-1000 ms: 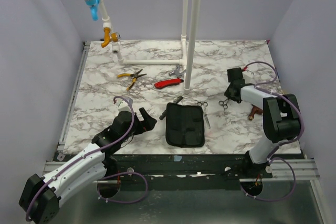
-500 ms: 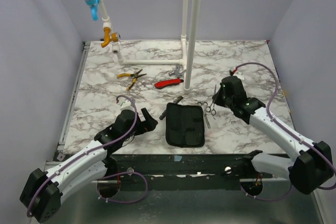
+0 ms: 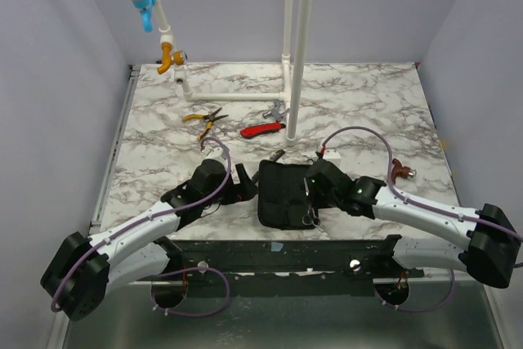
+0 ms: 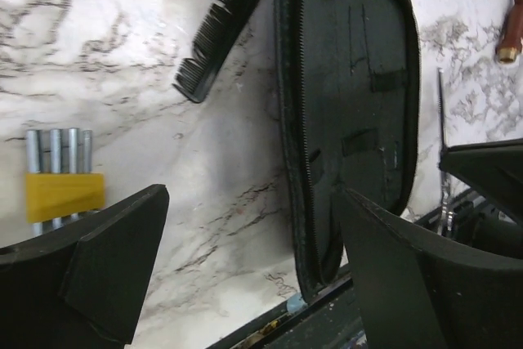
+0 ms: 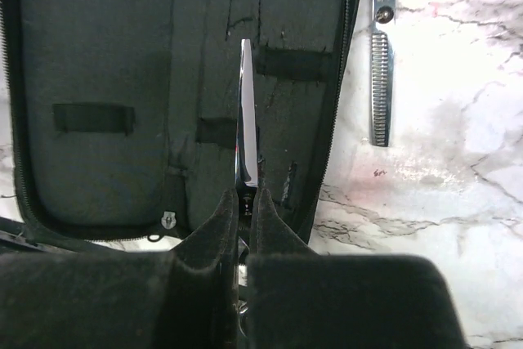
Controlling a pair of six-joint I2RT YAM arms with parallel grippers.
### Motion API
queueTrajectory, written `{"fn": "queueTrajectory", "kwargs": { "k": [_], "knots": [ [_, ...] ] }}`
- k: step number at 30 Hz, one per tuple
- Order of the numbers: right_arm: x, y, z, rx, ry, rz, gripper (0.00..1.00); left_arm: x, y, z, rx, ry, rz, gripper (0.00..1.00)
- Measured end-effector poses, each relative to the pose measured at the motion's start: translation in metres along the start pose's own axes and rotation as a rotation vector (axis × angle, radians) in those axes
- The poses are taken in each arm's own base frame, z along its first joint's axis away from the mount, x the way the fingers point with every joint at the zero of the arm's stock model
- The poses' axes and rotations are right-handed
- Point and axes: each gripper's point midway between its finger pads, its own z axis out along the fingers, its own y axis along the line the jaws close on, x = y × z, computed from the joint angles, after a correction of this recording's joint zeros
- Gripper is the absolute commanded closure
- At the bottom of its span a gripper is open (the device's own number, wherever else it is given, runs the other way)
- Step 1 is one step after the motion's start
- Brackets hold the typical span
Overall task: Sort the hair-cutting tools
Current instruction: Place the scissors in the hairdressing tool bag.
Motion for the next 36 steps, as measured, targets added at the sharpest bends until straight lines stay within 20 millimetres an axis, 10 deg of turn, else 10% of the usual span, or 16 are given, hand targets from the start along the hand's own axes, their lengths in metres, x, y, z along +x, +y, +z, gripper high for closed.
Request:
{"fn": "queueTrajectory", "kwargs": {
  "k": [36],
  "knots": [
    [0.063, 0.012, 0.001, -0.044, 0.165, -0.039, 0.99, 0.017, -0.048, 0.035, 0.161, 0.112, 0.062, 1.00]
  ]
}}
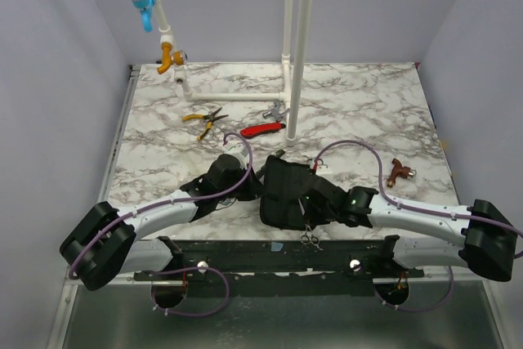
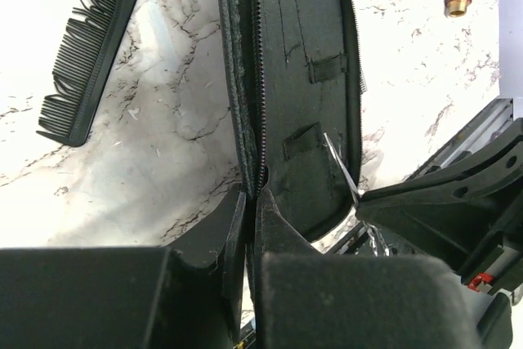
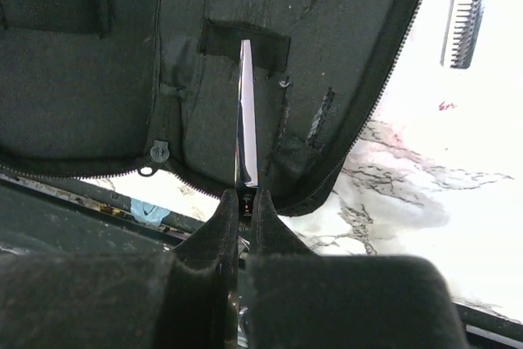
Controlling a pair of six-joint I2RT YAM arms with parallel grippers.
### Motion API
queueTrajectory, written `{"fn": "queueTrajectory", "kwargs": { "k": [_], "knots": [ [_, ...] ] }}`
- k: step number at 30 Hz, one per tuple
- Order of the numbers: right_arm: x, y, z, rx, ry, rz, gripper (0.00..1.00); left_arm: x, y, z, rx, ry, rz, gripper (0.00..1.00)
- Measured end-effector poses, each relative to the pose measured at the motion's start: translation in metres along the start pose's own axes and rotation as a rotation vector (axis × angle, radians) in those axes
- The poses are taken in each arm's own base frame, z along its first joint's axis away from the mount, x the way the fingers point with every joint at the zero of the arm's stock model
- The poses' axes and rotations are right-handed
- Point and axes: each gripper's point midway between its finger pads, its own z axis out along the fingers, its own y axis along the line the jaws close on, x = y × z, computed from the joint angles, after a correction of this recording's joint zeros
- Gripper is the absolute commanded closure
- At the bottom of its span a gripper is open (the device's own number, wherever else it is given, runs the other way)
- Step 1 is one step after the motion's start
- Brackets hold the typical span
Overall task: Sort the hair-cutting tools
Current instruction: Place the scissors in the hairdressing tool bag.
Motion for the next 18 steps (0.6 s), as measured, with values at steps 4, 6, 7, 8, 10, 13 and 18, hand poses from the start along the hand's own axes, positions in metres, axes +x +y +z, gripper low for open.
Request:
{"fn": "queueTrajectory", "kwargs": {
  "k": [4, 6, 7, 8, 10, 13, 18],
  "knots": [
    [0.008, 0.003, 0.000, -0.003, 0.021, -0.011, 0.99, 0.002, 0.000, -0.002, 0.007, -0.006, 0.003, 1.00],
    [0.013, 0.004, 0.001, 0.000, 0.035, -0.019, 0.99, 0.003, 0.001, -0.004, 0.006, -0.008, -0.002, 1.00],
    [0.016, 0.005, 0.002, 0.003, 0.041, -0.023, 0.99, 0.003, 0.001, -0.004, 0.003, -0.010, -0.007, 1.00],
    [0.018, 0.005, 0.003, 0.006, 0.048, -0.026, 0.99, 0.003, 0.002, -0.004, 0.002, -0.012, -0.011, 1.00],
    [0.022, 0.005, 0.005, 0.013, 0.058, -0.031, 0.99, 0.003, 0.002, -0.004, -0.003, -0.016, -0.017, 1.00],
    [0.024, 0.005, 0.009, 0.020, 0.065, -0.031, 0.99, 0.003, 0.003, -0.004, -0.012, -0.020, -0.034, 1.00],
    [0.023, 0.007, 0.013, 0.024, 0.057, -0.023, 0.99, 0.006, 0.008, -0.005, -0.035, -0.020, -0.065, 1.00]
  ]
}}
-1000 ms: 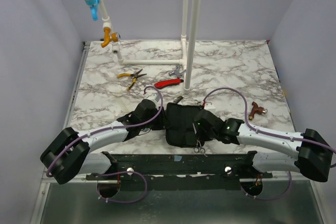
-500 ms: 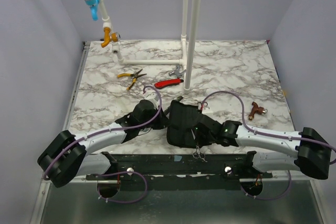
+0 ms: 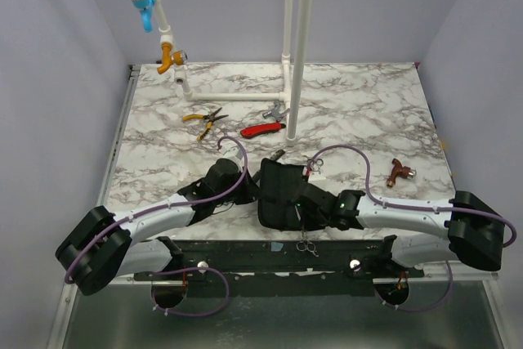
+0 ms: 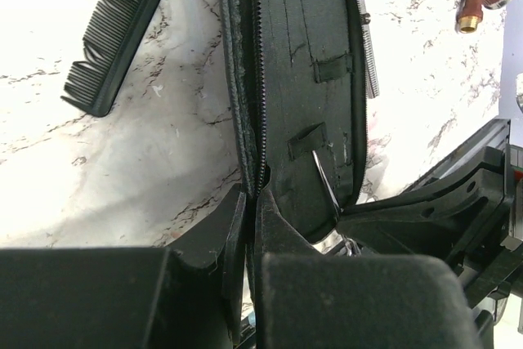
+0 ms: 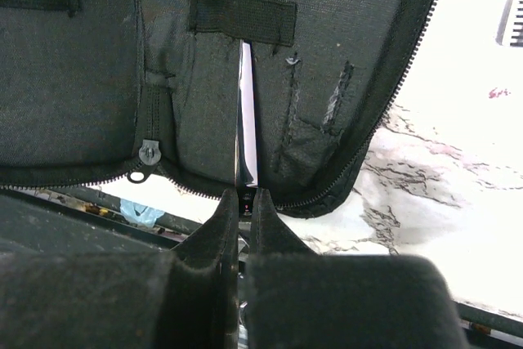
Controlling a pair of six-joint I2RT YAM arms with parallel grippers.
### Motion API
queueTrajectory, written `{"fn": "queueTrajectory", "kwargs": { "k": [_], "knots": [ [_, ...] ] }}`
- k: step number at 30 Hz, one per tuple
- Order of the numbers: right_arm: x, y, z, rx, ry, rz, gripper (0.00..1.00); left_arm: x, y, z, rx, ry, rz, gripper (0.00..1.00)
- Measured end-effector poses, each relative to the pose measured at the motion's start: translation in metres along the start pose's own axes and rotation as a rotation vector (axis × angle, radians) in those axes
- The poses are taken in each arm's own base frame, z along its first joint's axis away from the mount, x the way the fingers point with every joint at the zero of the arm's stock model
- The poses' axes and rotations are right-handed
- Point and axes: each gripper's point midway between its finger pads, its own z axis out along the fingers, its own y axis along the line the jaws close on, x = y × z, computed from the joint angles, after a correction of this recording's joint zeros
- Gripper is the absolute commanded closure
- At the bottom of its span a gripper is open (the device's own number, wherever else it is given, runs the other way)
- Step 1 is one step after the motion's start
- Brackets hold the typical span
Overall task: Sort the hair-cutting tools
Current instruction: Place the scissors in the hairdressing tool bag.
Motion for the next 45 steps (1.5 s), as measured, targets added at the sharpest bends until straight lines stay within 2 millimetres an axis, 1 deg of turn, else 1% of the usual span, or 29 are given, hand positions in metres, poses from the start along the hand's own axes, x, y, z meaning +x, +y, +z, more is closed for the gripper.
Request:
{"fn": "queueTrajectory", "kwargs": {
  "k": [8, 13, 20, 32, 34, 39, 40, 42, 45],
  "knots": [
    [-0.005, 0.001, 0.009, 0.017, -0.027, 0.011, 0.99, 0.000, 0.003, -0.004, -0.015, -0.009, -0.017, 1.00],
    [-0.012, 0.001, 0.014, 0.041, -0.057, 0.016, 0.99, 0.002, 0.004, -0.005, -0.017, -0.008, -0.018, 1.00],
    [-0.025, 0.009, 0.022, 0.067, -0.084, -0.001, 0.99, 0.003, 0.005, -0.005, -0.018, -0.009, -0.017, 1.00],
    [-0.046, 0.014, 0.033, 0.132, -0.139, -0.037, 0.99, 0.005, 0.006, -0.008, -0.020, -0.014, -0.014, 1.00],
    [-0.048, 0.014, 0.034, 0.141, -0.144, -0.040, 0.94, 0.005, 0.007, -0.008, -0.024, -0.016, -0.013, 1.00],
    [-0.050, 0.015, 0.034, 0.143, -0.147, -0.041, 0.69, 0.005, 0.010, -0.010, -0.031, -0.024, -0.014, 1.00],
    [-0.050, 0.015, 0.033, 0.141, -0.148, -0.040, 0.65, 0.005, 0.011, -0.011, -0.035, -0.026, -0.014, 1.00],
    [-0.051, 0.017, 0.030, 0.128, -0.150, -0.036, 0.61, 0.004, 0.013, -0.012, -0.046, -0.032, -0.014, 1.00],
    [-0.052, 0.021, 0.021, 0.088, -0.155, -0.024, 0.60, 0.004, 0.015, -0.013, -0.056, -0.036, -0.015, 1.00]
  ]
}}
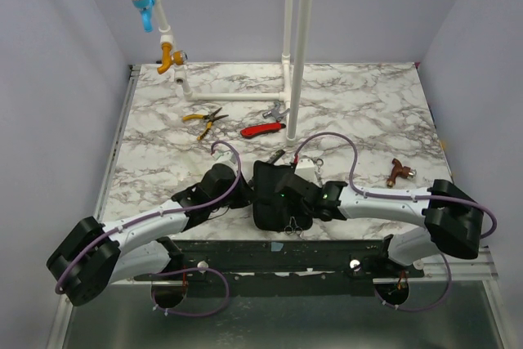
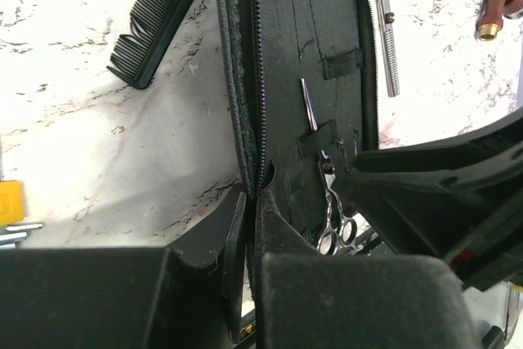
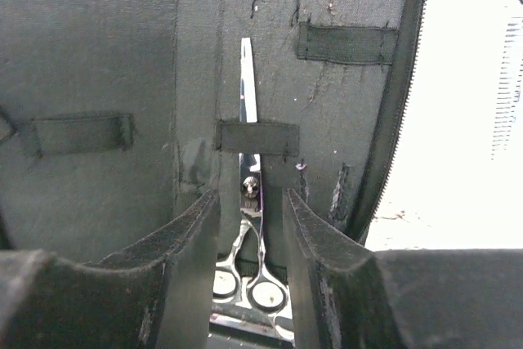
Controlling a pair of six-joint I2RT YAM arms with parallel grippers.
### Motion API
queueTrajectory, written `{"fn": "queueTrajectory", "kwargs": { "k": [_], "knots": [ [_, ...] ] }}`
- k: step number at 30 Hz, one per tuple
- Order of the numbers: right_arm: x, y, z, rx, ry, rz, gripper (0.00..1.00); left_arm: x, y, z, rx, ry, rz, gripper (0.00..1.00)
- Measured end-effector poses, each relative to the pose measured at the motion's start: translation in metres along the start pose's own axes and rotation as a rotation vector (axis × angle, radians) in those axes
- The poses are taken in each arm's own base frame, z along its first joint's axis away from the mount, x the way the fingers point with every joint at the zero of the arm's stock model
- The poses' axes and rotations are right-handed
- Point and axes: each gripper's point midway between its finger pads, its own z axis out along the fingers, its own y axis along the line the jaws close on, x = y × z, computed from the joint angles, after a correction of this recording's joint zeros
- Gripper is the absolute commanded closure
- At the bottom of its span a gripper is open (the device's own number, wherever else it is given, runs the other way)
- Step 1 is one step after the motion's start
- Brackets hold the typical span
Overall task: Sort the hair-cutting tools
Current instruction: Place the scissors in the hairdressing tool bag.
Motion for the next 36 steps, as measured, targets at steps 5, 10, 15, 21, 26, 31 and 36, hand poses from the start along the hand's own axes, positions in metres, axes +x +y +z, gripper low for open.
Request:
{"fn": "queueTrajectory", "kwargs": {
  "k": [5, 10, 15, 21, 26, 31, 36],
  "knots": [
    [0.003, 0.003, -0.010, -0.053, 0.014, 0.013, 0.61, 0.000, 0.004, -0.001, -0.020, -0.005, -0.004, 1.00],
    [0.018, 0.000, -0.008, -0.063, 0.068, -0.001, 0.61, 0.000, 0.007, -0.001, -0.035, -0.008, -0.008, 1.00],
    [0.029, -0.005, -0.004, -0.052, 0.100, -0.011, 0.68, -0.001, 0.008, -0.001, -0.038, -0.013, -0.011, 1.00],
    [0.028, 0.000, 0.002, -0.059, 0.089, -0.007, 0.88, -0.001, 0.007, -0.001, -0.035, -0.015, -0.011, 1.00],
    [0.024, 0.002, 0.006, -0.059, 0.066, 0.004, 0.98, -0.001, 0.006, -0.004, -0.028, -0.021, -0.009, 1.00],
    [0.021, 0.004, 0.008, -0.058, 0.049, 0.012, 0.99, -0.001, 0.007, -0.007, -0.028, -0.027, -0.009, 1.00],
    [0.019, 0.005, 0.009, -0.053, 0.034, 0.036, 0.99, 0.000, 0.008, -0.007, -0.031, -0.024, -0.009, 1.00]
  ]
}}
